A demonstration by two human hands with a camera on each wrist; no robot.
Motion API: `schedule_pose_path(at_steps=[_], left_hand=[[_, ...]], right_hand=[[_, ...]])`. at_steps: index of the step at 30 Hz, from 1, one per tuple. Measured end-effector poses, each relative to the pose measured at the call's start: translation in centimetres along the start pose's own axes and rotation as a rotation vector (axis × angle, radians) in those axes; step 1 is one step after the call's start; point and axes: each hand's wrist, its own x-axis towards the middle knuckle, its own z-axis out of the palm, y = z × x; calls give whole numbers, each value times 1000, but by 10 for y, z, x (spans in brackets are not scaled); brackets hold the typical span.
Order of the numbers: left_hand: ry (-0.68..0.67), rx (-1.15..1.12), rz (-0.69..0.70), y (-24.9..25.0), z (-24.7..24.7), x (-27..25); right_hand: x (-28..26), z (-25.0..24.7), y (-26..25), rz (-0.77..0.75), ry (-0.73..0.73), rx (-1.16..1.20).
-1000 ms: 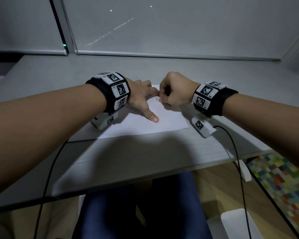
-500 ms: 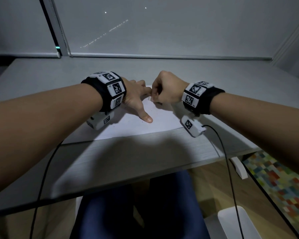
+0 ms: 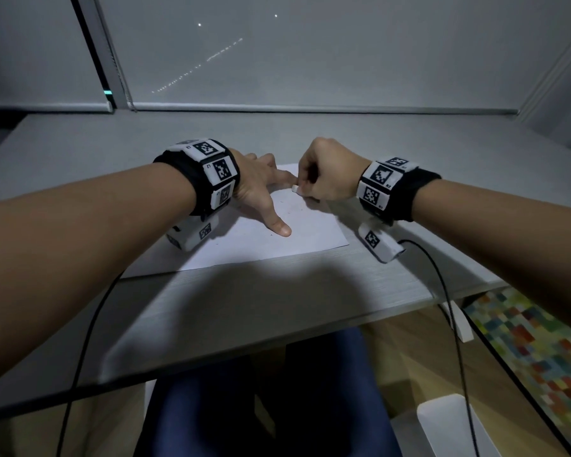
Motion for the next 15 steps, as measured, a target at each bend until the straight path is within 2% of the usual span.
schedule_pose_path(at_steps=[5, 7, 12, 15], left_hand=[[-4, 21, 2, 4, -3, -1], [-12, 33, -2, 6, -3, -2], [-37, 47, -18, 8, -6, -5], [-38, 41, -22, 10, -6, -5]], right_hand=[[-18, 5, -19, -124, -90, 45], [-21, 2, -15, -127, -123, 71], [-10, -1, 1, -45, -18, -11], [-19, 4, -7, -97, -53, 7]])
